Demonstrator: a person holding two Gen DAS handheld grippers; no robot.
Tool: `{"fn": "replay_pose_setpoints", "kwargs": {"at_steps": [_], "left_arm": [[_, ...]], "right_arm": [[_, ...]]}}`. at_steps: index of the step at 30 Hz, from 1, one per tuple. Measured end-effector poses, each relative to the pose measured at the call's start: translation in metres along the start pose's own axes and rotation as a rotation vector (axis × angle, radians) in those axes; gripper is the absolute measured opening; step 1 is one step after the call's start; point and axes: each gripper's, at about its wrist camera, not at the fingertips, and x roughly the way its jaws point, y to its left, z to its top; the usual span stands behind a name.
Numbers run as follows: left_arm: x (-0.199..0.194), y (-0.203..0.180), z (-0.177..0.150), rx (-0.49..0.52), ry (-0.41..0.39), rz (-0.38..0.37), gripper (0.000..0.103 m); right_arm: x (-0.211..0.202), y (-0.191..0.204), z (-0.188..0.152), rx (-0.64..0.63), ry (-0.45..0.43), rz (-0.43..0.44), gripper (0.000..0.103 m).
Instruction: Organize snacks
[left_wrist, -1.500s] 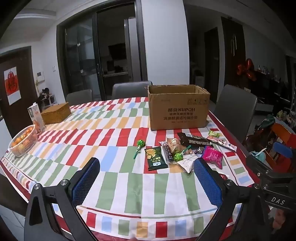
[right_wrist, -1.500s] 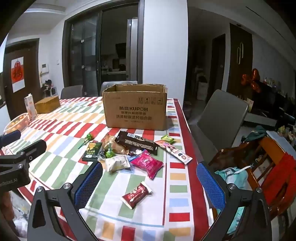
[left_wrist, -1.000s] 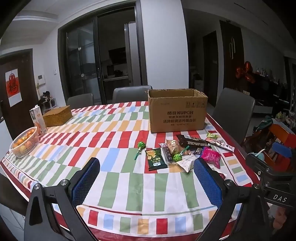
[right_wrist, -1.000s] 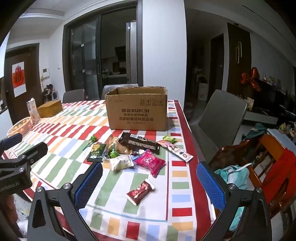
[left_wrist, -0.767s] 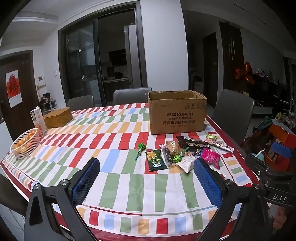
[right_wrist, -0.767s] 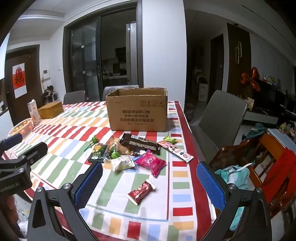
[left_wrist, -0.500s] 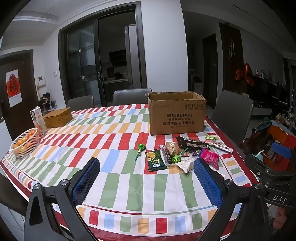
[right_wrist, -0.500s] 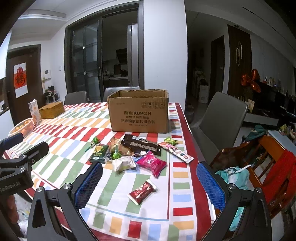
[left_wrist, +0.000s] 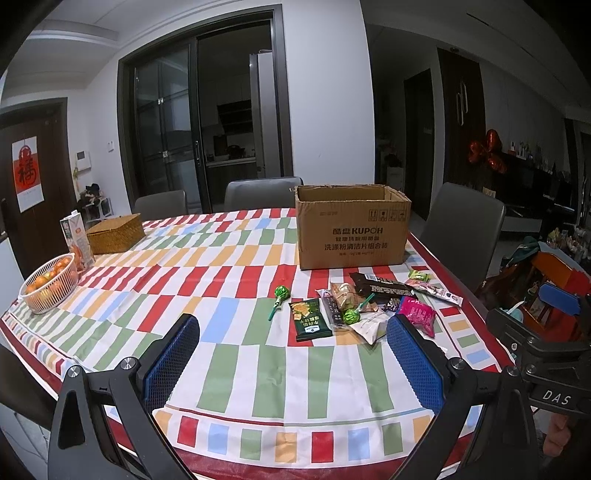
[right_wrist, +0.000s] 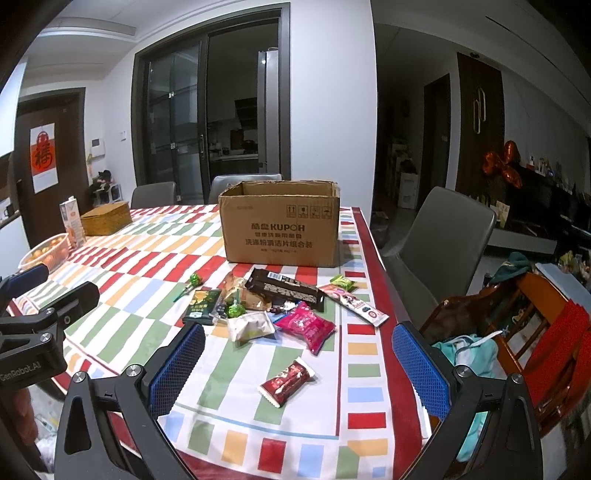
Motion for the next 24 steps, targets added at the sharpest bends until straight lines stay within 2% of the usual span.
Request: {"fn": "replay_pose_setpoints", "kwargs": {"at_steps": [24], "left_arm": [[-0.0040,-0.0004,-0.0012,-0.002,-0.007,0.000,0.103]], "right_arm": [[-0.0008,0.0013,-0.0004,-0.001,-0.002,0.000,0.102]]}}
